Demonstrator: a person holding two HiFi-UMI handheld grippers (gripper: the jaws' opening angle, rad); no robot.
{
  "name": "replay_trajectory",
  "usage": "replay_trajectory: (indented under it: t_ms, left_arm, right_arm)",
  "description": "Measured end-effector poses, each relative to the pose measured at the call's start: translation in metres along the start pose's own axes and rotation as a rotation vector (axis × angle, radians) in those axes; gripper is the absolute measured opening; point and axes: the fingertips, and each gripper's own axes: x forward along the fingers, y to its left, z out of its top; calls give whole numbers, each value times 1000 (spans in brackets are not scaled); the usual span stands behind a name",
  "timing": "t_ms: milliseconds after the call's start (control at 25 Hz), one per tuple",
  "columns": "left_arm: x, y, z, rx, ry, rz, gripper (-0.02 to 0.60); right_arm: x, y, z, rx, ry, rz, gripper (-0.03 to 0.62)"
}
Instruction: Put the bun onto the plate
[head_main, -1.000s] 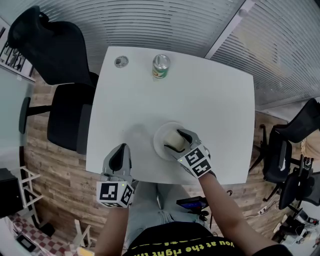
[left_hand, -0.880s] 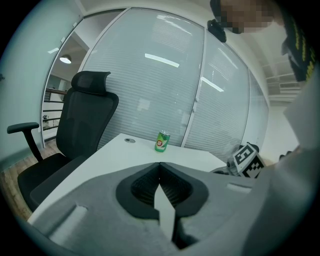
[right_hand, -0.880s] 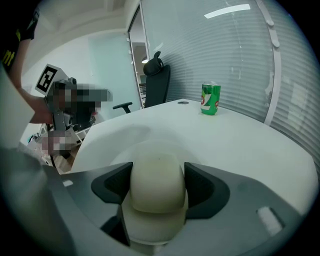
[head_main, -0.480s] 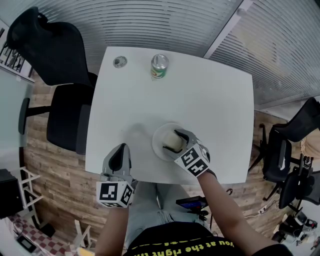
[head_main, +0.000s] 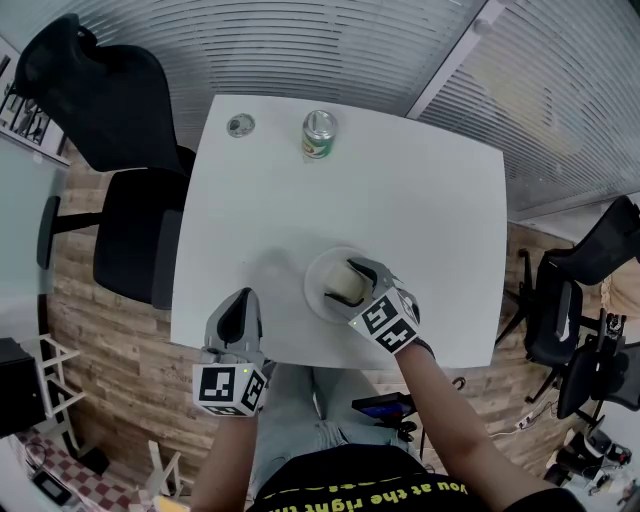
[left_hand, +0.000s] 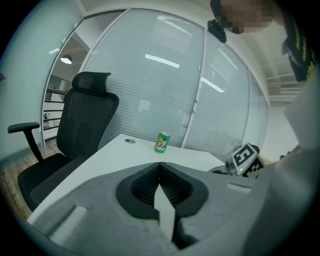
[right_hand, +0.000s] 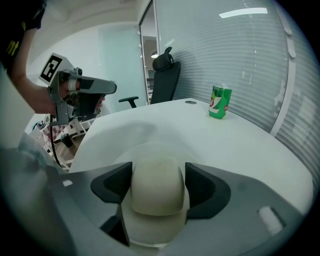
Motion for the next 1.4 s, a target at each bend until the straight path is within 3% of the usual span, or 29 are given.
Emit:
replay_trajectory:
  t_ms: [320,680,1400]
  left_arm:
    - [0,1,2,-3,-6,2,0]
    - [0,3,7,2,-12,-9,0]
    - [0,-1,18,19,-27,-30,0]
  right_arm:
    - [-6,2,8,25,-40,10,334]
    - [-18,7,24,5,-87,5,277]
    - [-35,7,32,76,-160,-13,37]
